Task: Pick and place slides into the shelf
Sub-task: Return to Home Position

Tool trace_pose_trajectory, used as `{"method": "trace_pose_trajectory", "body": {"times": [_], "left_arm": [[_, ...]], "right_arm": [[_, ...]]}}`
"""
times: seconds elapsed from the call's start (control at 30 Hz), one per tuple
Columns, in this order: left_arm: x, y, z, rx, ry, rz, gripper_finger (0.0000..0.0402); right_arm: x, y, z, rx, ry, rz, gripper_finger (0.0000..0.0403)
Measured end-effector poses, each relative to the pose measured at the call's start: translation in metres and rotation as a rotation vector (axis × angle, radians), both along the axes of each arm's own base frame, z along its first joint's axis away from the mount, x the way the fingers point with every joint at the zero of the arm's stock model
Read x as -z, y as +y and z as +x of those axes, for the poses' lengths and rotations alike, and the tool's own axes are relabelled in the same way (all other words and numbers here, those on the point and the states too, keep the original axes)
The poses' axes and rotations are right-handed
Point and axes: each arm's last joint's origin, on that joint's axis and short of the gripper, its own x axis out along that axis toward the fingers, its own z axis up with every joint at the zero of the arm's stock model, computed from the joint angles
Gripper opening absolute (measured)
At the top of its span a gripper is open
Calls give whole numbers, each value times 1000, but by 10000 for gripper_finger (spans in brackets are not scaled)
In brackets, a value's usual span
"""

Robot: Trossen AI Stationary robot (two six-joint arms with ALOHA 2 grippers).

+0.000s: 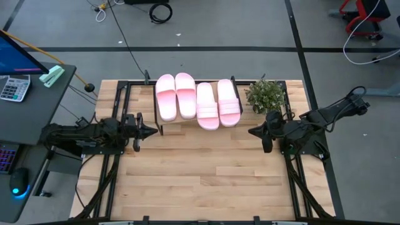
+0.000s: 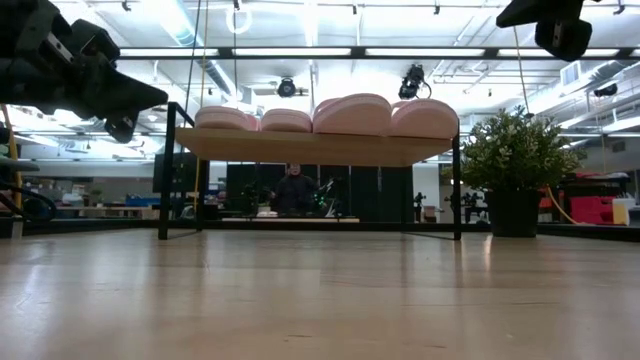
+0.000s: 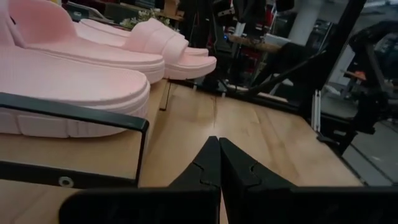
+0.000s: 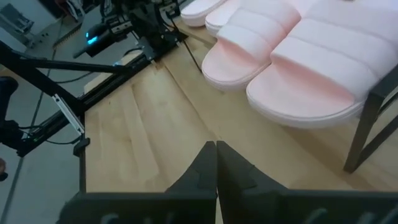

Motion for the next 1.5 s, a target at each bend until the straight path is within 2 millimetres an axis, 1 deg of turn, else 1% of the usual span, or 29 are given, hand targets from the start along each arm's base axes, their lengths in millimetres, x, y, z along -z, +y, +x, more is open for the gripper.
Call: {"method": "trace_pose_trajectory", "body": {"times": [0.1, 0.43, 0.5, 0.6, 0.67, 0.87, 1.03, 1.13, 1.33, 1.5], "left_arm": [[0, 0, 0, -1, -5, -27, 2], [1, 1, 0, -43, 0, -90, 12], [1, 1, 0, -44, -1, -91, 16], [1, 1, 0, -44, 0, -91, 23], [1, 1, 0, -44, 0, -91, 26], [1, 1, 0, -45, 1, -90, 27], [1, 1, 0, -46, 2, -90, 18], [1, 1, 0, -46, 2, -90, 14], [1, 1, 0, -45, 3, -90, 20], [1, 1, 0, -46, 3, -89, 29]], "right_arm": [[-3, -3, -6, -6, -19, -15, 0], [-18, -20, -42, -37, -126, -81, 0], [-16, -22, -47, -35, -164, -84, 0], [1, -23, -49, -42, -236, -84, 0], [17, -22, -48, -45, -291, -82, 0], [61, -19, -38, -26, -479, -98, 0], [92, -22, -34, 20, -543, -131, 0], [98, -28, -36, 49, -576, -159, 0], [91, -35, -44, 9, -653, -205, 0], [96, -38, -48, -14, -615, -237, 0]]}}
